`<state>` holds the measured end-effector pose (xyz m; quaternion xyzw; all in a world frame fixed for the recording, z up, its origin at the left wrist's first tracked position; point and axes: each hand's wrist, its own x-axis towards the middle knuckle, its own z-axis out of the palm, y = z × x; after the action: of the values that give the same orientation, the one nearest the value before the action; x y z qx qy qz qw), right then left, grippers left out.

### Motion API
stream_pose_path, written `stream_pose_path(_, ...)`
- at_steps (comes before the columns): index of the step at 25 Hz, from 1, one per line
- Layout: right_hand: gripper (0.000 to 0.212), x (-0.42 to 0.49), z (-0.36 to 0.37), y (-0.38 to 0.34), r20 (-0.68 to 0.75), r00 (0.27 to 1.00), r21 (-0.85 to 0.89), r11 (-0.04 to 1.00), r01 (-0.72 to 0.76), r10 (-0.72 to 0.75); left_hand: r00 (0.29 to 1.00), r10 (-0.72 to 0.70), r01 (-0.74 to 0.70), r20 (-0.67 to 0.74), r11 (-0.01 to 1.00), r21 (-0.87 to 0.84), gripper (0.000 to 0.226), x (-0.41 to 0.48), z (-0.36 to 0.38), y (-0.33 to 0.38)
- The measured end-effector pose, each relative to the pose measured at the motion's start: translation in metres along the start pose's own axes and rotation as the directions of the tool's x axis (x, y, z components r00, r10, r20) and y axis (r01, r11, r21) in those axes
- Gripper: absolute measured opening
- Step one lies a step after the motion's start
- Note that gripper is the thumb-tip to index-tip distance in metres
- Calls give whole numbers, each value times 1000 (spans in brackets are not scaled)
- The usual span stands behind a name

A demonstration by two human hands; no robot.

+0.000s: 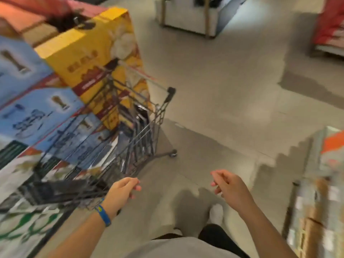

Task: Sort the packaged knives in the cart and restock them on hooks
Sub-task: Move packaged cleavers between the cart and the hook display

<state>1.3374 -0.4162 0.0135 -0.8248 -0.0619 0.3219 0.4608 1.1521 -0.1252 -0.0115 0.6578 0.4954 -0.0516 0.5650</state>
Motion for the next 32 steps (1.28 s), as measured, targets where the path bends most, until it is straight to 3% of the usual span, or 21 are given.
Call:
stream_pose_path(6,16,117,17,-69,337,938,-147,979,142,-85,949,-207,139,-238,952,-271,23,13,6,-7)
stream_pose_path(11,20,179,53,-120,575,808,-213,930,299,-128,906,-223,79,-360,925,-373,23,6,25,15)
stream_pose_path(16,20,203,133,-161,740,662,-237,875,423,-120,833,-315,54,-454,864,-501,22,0,2,5)
stream_pose_path(21,19,222,224,-186,799,598,-287,835,469,-62,774,-420,40,-474,779,-625,22,36,-56,-21)
stream_pose_path(24,18,231,286,-204,797,604,-324,837,442,-10,783,-468,49,-411,704,-709,23,84,-105,-28)
stream_pose_path(27,22,243,357,-224,788,610,-407,813,416,83,794,-563,105,-230,500,-860,25,147,-155,-29)
stream_pose_path(29,23,262,403,-234,813,579,-430,736,523,63,824,-551,117,-131,392,-912,25,191,-180,-32)
stream_pose_path(32,23,305,470,-228,815,578,-510,523,683,39,795,-604,172,-54,310,-935,32,258,-189,-48)
